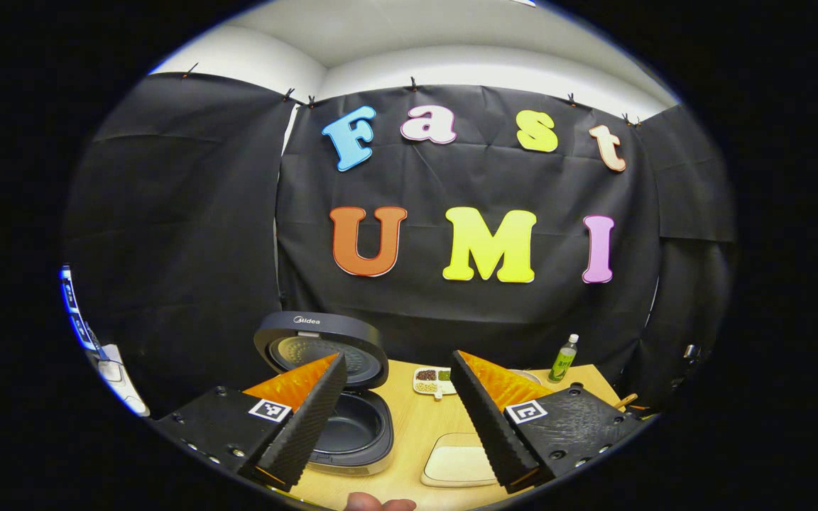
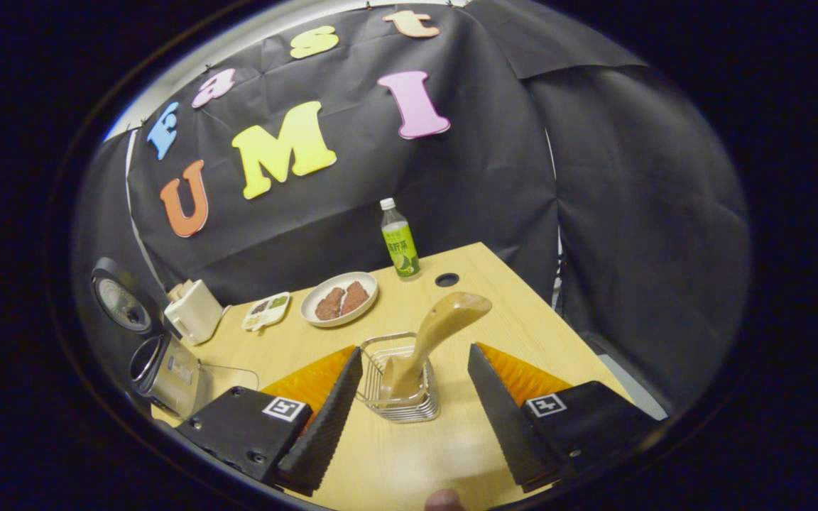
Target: Close the left gripper, press the button to open the rice cooker; take a wooden spoon from the chopstick holder with the right hand, scoop a spoonful of rice and pour it into the rice cooker, then put the wooden spoon back into the chopstick holder.
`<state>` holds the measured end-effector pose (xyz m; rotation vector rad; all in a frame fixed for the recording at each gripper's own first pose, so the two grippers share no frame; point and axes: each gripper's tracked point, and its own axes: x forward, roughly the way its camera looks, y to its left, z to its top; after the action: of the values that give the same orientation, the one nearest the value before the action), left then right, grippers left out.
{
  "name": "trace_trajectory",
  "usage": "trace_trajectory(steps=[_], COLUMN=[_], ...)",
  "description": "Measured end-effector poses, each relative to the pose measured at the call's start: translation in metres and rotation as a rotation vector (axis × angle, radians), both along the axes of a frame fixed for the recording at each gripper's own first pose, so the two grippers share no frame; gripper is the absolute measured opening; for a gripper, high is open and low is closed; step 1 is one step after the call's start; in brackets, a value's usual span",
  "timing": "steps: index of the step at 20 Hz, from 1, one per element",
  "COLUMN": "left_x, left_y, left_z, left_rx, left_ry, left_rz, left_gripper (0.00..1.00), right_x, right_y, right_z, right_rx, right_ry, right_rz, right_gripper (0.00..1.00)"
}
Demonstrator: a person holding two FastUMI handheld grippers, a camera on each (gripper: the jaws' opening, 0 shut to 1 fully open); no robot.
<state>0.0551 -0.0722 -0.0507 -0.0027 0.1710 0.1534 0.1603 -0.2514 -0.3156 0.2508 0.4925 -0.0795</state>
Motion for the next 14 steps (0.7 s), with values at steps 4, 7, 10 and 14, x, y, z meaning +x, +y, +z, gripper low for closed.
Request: trace_trajectory(steps=[4, 7, 10, 14], left_x=[-0.006, -0.007, -0.016, -0.029], left_y=[0.005, 0.011, 0.023, 0.04], left_z=[-0.006, -0.007, -0.008, -0.011], left_rx=[0.025, 0.032, 0.031, 0.037], left_ry=[0.029, 0.035, 0.032, 0.033], left_rz=[0.022, 0.041, 0.08, 0.12], left_gripper=[0.95, 0.95, 0.94, 0.95], right_x=[0.024, 0.036, 0.036, 0.044], right_y=[0.0, 0.005, 0.007, 0.019], right_z=[-0.012, -0.02, -0.019, -0.017], right_rx=[0.026, 0.037, 0.072, 0.064], right_ry=[0.011, 0.028, 0.039, 0.073], right_rz=[0.005, 0.013, 0.018, 0.037], right_gripper=[0.82, 0.51, 0.23, 0.12])
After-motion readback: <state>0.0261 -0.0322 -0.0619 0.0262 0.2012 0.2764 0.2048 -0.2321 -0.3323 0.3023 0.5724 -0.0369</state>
